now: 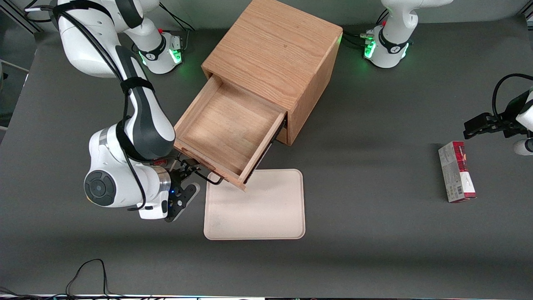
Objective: Open upper drawer
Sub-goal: 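Keep pulling the drawer handle further out toward the white tray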
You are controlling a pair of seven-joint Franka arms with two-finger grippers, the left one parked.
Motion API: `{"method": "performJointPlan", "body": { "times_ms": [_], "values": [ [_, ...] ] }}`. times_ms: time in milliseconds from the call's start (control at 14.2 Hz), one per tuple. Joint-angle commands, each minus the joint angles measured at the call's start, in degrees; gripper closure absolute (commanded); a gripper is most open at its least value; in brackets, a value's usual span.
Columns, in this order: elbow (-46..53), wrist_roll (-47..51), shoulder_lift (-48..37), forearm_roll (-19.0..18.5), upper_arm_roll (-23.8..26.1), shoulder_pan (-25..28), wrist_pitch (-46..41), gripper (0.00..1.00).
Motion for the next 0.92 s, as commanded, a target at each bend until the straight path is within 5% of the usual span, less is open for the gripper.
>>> {"method": "performJointPlan", "body": {
  "times_ms": [0,846],
  "values": [
    [3.71,-1.18,1.6,-0.31,0.22,-1.23,-0.02,0.0],
    [6.08,-1.01,0.37,-0.31,0.58,-1.05,-2.48,0.0]
  ]
}}
